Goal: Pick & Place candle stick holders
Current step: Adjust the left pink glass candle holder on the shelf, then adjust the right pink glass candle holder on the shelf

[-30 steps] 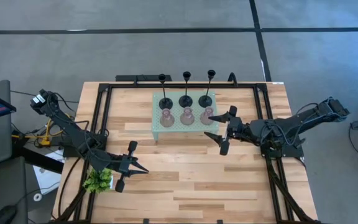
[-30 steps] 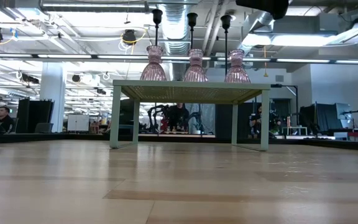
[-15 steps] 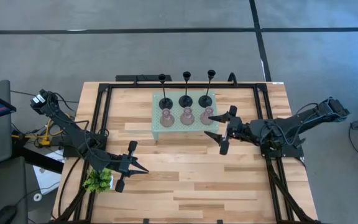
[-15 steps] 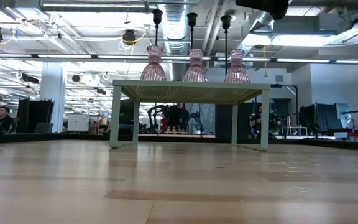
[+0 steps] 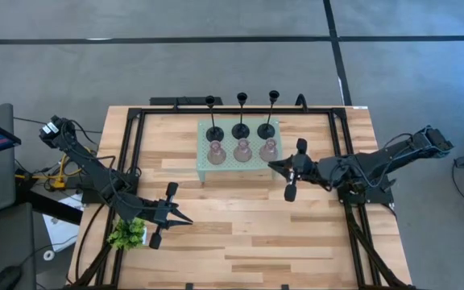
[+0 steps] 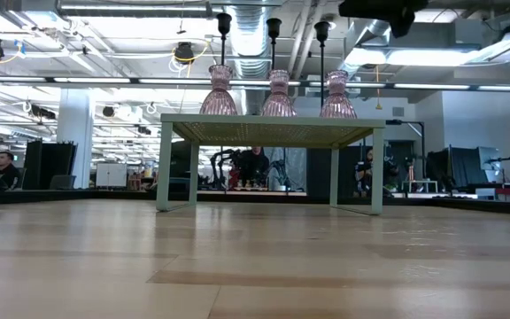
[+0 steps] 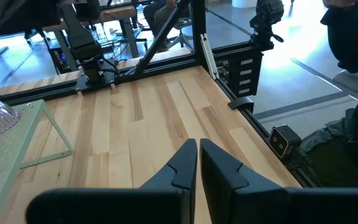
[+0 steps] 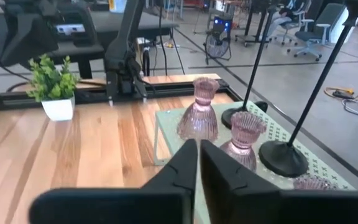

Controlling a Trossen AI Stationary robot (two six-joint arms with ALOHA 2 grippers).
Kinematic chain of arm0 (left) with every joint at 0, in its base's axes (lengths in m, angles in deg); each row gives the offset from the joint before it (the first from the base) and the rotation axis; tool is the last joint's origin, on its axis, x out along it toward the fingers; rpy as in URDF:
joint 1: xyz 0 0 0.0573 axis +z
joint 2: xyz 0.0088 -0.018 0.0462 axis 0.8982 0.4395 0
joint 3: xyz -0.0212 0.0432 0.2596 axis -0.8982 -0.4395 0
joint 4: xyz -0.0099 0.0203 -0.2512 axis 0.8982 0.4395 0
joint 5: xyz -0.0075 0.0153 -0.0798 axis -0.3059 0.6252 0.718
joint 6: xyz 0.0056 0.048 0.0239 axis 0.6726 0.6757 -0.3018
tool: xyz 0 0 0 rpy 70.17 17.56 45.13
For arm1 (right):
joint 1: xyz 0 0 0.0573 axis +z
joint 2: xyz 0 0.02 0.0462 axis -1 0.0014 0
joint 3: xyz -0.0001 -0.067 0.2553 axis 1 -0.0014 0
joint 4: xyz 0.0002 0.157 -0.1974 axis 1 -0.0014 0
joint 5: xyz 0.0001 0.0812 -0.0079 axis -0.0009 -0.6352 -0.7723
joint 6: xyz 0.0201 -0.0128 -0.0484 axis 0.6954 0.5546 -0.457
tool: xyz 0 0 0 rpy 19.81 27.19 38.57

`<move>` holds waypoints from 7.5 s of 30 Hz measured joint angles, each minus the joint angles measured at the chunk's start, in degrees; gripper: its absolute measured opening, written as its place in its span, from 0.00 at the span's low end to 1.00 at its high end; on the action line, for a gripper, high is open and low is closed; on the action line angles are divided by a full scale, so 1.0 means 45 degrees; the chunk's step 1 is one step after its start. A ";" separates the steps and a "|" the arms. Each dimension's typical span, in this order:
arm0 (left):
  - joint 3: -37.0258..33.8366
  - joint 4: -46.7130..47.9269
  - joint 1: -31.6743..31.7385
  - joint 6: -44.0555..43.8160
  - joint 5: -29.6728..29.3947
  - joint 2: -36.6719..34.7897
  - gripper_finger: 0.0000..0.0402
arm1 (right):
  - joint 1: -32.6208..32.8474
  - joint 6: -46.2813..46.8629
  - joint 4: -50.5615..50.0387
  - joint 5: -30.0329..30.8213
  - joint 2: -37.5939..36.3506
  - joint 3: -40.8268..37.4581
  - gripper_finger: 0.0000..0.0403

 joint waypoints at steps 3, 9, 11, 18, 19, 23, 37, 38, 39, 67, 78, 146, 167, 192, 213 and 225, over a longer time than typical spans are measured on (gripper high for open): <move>0.0000 -0.0003 0.0001 0.0000 0.0001 0.0002 0.05 | 0.0000 0.0003 -0.0161 0.0243 0.0000 0.0000 0.04; 0.0000 -0.0228 0.0000 0.0004 -0.0003 0.0003 0.05 | 0.0000 0.0037 -0.0404 0.0361 -0.0005 0.0000 0.01; 0.0000 -0.0371 0.0020 0.0000 -0.0010 0.0003 0.05 | 0.0000 0.0043 -0.0428 0.0361 -0.0005 -0.0021 0.01; 0.0000 -0.0552 0.0431 0.0000 -0.1404 0.0142 0.05 | 0.0053 0.0073 -0.0419 0.0366 -0.0006 -0.0260 0.01; 0.0000 -0.0552 0.0529 0.0000 -0.1561 0.0219 0.05 | 0.0061 0.0113 -0.0443 0.0363 -0.0005 -0.0301 0.01; 0.0000 -0.0595 0.1064 -0.0015 -0.1829 0.0514 0.02 | 0.0142 0.0178 -0.0441 0.0366 -0.0005 -0.0316 0.00; 0.0389 -0.1037 0.3438 -0.1098 -0.2020 0.0731 0.01 | 0.0194 0.0694 -0.1672 0.1443 -0.0005 -0.0321 0.00; 0.0446 -0.1026 0.3620 -0.1093 -0.1926 0.0751 0.01 | 0.0194 0.0765 -0.1802 0.1561 -0.0005 -0.0321 0.00; 0.0496 -0.1003 0.3792 -0.1079 -0.1759 0.0763 0.01 | 0.0189 0.0821 -0.1927 0.1609 -0.0005 -0.0321 0.00; 0.0661 -0.2619 0.7223 -0.2404 -0.0920 0.2947 0.01 | 0.0189 0.0946 -0.2078 0.1614 -0.0005 -0.0321 0.00; 0.0656 -0.4749 0.7121 -0.1657 -0.2339 0.4539 0.01 | 0.0194 0.0946 -0.2377 0.1707 -0.0005 -0.0321 0.00; 0.0656 -0.4201 0.6538 -0.1292 -0.5542 0.4520 0.01 | 0.0194 0.1048 -0.2651 0.1707 -0.0005 -0.0321 0.00; 0.0656 -0.4772 0.3687 0.1416 -0.5363 0.4520 0.01 | 0.0194 0.2055 -0.1925 0.1677 -0.0005 -0.0321 0.00; 0.0656 -0.4768 0.2414 0.2153 -0.7959 0.4520 0.01 | -0.0706 0.2898 0.0177 0.3615 0.2444 -0.0311 0.00; 0.0651 -0.4768 0.2414 0.2093 -0.7959 0.4520 0.02 | -0.1593 0.2938 0.0657 0.3527 0.2710 -0.0301 0.00; 0.0651 -0.4768 0.2414 0.2045 -0.7959 0.4520 0.02 | -0.1593 0.3034 0.0633 0.3492 0.2710 -0.0301 0.00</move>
